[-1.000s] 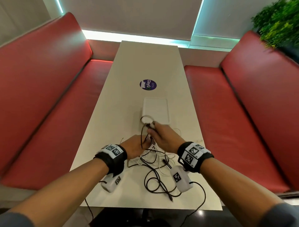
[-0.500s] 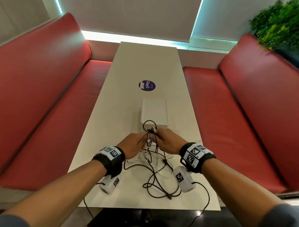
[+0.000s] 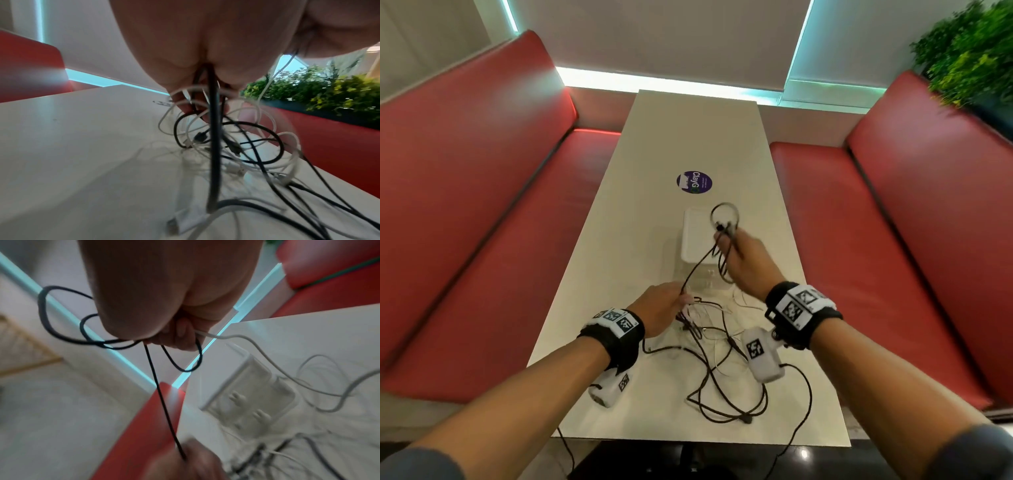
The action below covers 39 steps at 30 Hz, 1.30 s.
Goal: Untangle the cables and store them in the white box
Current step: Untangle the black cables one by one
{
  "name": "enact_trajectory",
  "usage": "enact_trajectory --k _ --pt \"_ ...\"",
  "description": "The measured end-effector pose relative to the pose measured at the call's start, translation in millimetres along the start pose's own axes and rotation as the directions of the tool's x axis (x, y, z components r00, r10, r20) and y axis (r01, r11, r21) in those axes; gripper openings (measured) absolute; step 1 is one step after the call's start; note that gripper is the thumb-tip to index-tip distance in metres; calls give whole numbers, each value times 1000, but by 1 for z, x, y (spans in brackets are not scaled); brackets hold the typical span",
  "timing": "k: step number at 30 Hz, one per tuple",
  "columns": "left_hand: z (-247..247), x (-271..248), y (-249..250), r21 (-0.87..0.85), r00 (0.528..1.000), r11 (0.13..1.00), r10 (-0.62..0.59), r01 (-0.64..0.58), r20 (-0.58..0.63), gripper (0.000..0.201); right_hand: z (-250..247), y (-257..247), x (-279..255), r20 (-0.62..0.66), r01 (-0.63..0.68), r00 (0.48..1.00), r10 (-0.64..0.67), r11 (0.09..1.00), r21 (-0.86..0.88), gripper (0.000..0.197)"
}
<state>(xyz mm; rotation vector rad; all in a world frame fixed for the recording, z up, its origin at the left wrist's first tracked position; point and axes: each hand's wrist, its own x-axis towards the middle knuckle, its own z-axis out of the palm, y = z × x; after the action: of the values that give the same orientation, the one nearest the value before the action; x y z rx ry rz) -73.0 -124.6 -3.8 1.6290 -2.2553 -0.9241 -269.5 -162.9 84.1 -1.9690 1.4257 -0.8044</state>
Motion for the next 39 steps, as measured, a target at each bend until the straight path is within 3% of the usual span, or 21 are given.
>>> enact_trajectory --k 2,7,10,12,14,16,17,18,19,20,21,23,26,32,35,39 --pt "2 0 -11 128 998 990 -56 54 18 26 -17 -6 10 -92 -58 993 72 987 147 24" --pt "8 -2 -39 308 990 944 -135 118 36 26 -32 -4 8 192 -67 980 53 996 66 27" --pt "13 -10 -52 273 978 948 -191 163 83 33 -44 5 12 269 -234 947 175 950 205 28" --pt "17 -12 -58 281 974 943 -208 177 85 50 -53 10 13 432 -360 868 244 909 209 30" --pt "21 -10 -61 335 973 925 -216 179 76 53 -63 11 9 626 -477 721 296 868 138 33" --pt "22 -7 -62 358 973 916 -219 180 73 48 -72 12 7 731 -577 586 350 813 73 32" --pt "22 -6 -61 362 972 914 -223 181 77 46 -76 9 6 743 -564 545 389 826 -19 29" --pt "22 -6 -60 368 970 912 -226 181 84 46 -78 8 7 728 -455 524 442 868 -200 27" --pt "22 -5 -58 376 970 909 -227 178 90 45 -78 8 9 686 -245 520 509 858 -451 28" --pt "22 -5 -57 388 969 905 -229 176 95 45 -76 11 8 627 -14 526 574 744 -668 30" --pt "21 -4 -55 398 968 900 -233 177 98 45 -70 17 5 579 146 538 613 609 -780 31" --pt "20 -3 -51 418 964 891 -243 180 103 44 -51 42 -2 524 253 553 648 469 -846 35" --pt "19 -1 -46 428 964 884 -251 189 93 44 -37 61 -16 471 185 585 660 457 -870 55" --pt "21 3 -26 380 981 904 -178 194 -77 36 -16 71 -23 401 -14 737 544 606 -795 31" --pt "24 6 -8 327 990 940 -62 100 -126 35 -4 78 -28 469 -48 691 550 682 -730 30" --pt "31 7 18 329 972 921 233 -209 -34 43 12 91 -44 509 -93 629 588 707 -701 29"
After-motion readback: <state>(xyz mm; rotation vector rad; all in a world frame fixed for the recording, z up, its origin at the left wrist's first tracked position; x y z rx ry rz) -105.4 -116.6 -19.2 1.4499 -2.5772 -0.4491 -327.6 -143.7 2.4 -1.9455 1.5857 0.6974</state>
